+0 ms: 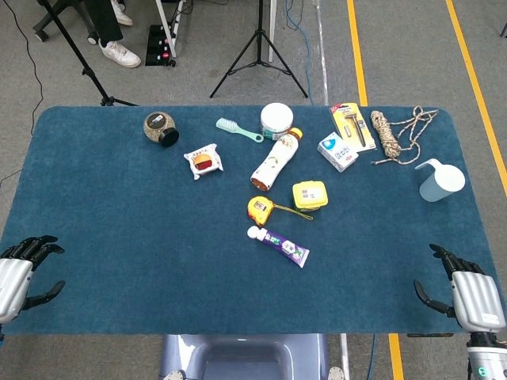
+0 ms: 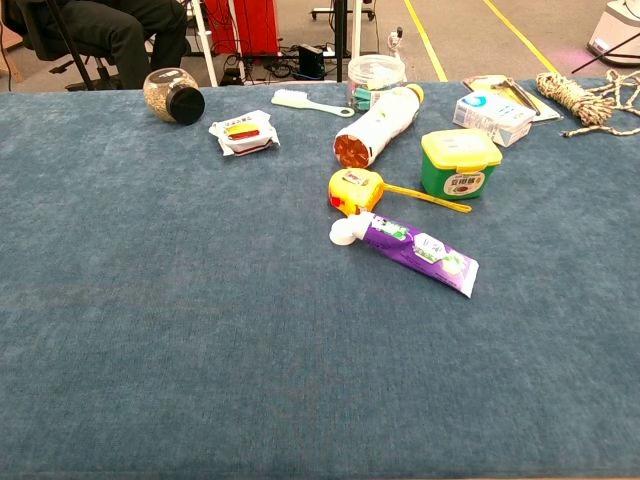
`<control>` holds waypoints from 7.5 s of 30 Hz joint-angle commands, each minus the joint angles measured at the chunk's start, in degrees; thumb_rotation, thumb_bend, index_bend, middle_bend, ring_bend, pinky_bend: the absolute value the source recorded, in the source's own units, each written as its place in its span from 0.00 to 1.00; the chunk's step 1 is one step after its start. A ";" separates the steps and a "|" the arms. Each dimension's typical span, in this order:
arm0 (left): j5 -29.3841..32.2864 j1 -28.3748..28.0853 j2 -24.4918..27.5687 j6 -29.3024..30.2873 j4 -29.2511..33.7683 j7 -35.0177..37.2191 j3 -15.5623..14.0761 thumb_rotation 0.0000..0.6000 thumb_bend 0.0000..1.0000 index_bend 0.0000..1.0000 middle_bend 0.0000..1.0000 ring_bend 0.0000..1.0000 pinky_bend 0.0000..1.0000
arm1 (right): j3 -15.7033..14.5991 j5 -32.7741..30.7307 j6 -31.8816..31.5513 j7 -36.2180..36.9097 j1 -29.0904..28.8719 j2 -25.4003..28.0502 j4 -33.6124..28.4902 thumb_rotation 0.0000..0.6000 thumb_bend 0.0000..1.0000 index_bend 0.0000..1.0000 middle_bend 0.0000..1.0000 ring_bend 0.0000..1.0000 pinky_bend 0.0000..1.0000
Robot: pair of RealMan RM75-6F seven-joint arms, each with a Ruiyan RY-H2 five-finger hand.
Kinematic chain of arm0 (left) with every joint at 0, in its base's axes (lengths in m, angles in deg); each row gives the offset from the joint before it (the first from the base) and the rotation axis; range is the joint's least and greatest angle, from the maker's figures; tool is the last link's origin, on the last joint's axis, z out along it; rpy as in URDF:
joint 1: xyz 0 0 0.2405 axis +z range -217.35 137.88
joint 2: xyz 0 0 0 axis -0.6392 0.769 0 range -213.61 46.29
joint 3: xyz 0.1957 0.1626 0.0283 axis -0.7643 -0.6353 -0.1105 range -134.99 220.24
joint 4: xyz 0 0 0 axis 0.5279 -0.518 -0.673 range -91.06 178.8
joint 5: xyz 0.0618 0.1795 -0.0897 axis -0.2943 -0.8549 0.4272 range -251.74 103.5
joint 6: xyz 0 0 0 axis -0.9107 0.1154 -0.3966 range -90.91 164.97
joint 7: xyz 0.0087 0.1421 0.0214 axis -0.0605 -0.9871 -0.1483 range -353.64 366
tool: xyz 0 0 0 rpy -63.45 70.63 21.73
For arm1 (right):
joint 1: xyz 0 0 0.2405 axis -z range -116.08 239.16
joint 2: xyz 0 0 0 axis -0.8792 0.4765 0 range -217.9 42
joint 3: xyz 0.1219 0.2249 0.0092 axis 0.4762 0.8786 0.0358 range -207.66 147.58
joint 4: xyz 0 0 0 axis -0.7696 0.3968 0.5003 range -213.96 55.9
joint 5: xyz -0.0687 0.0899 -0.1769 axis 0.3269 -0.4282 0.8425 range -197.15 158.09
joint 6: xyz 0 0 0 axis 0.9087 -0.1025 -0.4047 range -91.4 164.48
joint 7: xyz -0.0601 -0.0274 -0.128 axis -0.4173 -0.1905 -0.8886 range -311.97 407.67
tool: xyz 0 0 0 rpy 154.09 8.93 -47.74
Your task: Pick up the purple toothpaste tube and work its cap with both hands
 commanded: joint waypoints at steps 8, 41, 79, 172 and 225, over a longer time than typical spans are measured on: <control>-0.38 -0.81 1.53 0.96 0.51 1.63 1.41 0.98 0.22 0.32 0.25 0.21 0.33 | 0.14 4.44 3.84 5.26 -3.60 -2.44 -0.99 0.40 0.42 0.17 0.29 0.36 0.37; 3.96 -4.14 4.74 -2.53 1.19 2.98 3.93 0.97 0.22 0.32 0.25 0.21 0.33 | 7.99 -16.41 27.91 -19.02 -29.40 -24.42 4.78 0.38 0.39 0.22 0.33 0.40 0.47; 4.48 -3.27 5.44 -3.18 -2.64 7.63 2.45 0.97 0.22 0.35 0.25 0.21 0.33 | 7.82 -35.08 25.87 -39.05 -42.95 -37.62 17.79 0.40 0.39 0.30 0.40 0.46 0.49; 1.72 -1.85 8.99 -1.85 -4.20 14.51 0.90 0.97 0.22 0.35 0.25 0.21 0.32 | -2.71 -15.98 20.76 -34.28 -35.51 -38.23 17.70 0.40 0.39 0.30 0.40 0.43 0.42; 2.13 -0.64 10.14 -1.32 -4.24 15.39 0.45 0.97 0.22 0.35 0.25 0.21 0.31 | 0.34 -8.73 28.73 -20.54 -36.58 -40.16 31.15 0.58 0.39 0.48 0.50 0.52 0.52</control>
